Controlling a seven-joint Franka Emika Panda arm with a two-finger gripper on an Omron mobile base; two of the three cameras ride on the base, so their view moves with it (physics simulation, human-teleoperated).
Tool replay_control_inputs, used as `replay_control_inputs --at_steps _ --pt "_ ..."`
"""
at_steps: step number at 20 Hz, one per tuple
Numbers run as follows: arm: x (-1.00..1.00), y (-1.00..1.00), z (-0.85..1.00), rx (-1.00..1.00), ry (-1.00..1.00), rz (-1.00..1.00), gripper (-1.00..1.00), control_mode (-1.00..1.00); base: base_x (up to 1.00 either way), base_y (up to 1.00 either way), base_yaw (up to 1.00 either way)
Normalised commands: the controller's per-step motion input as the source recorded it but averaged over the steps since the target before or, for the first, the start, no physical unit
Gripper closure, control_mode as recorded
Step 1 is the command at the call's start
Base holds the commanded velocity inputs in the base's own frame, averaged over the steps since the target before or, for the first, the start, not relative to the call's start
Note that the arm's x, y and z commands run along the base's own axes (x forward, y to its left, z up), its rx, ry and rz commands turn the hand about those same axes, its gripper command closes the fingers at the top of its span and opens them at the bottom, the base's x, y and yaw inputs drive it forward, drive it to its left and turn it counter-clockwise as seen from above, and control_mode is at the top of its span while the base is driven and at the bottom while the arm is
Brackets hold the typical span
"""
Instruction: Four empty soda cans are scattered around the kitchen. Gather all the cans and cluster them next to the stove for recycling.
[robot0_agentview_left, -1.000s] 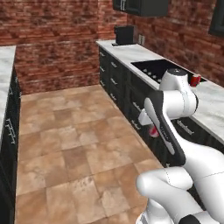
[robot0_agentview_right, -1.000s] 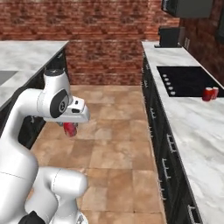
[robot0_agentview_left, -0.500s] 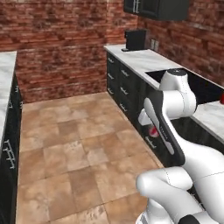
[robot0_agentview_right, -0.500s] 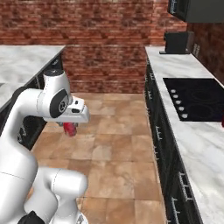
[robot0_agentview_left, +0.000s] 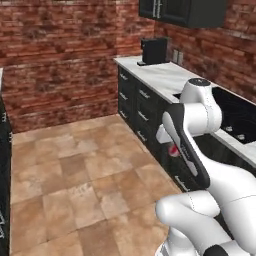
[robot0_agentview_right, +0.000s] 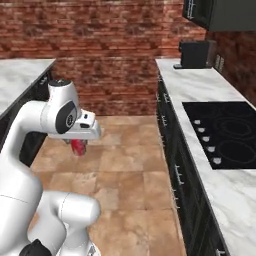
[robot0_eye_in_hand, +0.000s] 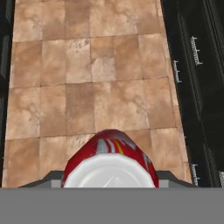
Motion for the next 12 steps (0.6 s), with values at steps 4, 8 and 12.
replay_control_inputs --at_steps 4,8,12 --pt "0.0 0.0 0.0 0.0 0.0 0.0 1.0 1.0 0.37 -0.11 -0.62" --pt "0.0 0.0 0.0 0.0 0.0 0.0 1.0 1.0 0.09 -0.14 -0.78" --pt "0.0 0.0 0.0 0.0 0.0 0.0 1.0 1.0 0.18 -0.01 -0.82"
